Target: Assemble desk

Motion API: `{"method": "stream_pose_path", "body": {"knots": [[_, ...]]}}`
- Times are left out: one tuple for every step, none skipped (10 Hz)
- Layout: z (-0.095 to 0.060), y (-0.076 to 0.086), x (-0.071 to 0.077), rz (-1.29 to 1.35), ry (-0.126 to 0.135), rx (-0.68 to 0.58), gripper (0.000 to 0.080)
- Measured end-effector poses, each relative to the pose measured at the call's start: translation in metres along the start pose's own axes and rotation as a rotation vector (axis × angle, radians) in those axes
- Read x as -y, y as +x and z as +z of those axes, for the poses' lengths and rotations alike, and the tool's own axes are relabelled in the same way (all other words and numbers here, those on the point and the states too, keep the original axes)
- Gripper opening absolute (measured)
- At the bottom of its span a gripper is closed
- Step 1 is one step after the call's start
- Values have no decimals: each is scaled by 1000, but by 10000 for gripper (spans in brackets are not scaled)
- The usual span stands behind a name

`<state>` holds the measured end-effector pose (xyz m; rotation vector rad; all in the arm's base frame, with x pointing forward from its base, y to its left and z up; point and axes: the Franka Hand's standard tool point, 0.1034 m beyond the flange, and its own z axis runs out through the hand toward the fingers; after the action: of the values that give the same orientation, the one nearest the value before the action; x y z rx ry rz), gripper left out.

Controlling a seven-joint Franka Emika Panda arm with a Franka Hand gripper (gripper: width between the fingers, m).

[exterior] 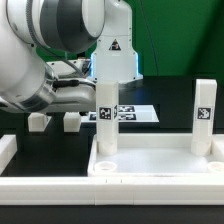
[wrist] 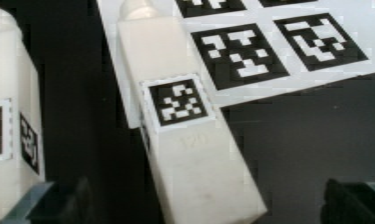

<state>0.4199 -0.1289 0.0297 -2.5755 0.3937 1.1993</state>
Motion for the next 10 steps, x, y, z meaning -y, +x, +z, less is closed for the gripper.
{"method": "stream_pose_path", "body": {"knots": [[0,0,0,0,0,0,649],[0,0,0,0,0,0,649],[1,0,0,0,-1,1,649],[5,1,3,-1,-5,0,649],[9,1,2,2,-7,0,649],[14,2,1,4,-9,0,649],[18,1,-1,6,-10,7,649],[21,2,-1,8,-11,13,649],[21,2,-2,8,-11,13,649],[21,2,-2,8,-11,13,649]]}}
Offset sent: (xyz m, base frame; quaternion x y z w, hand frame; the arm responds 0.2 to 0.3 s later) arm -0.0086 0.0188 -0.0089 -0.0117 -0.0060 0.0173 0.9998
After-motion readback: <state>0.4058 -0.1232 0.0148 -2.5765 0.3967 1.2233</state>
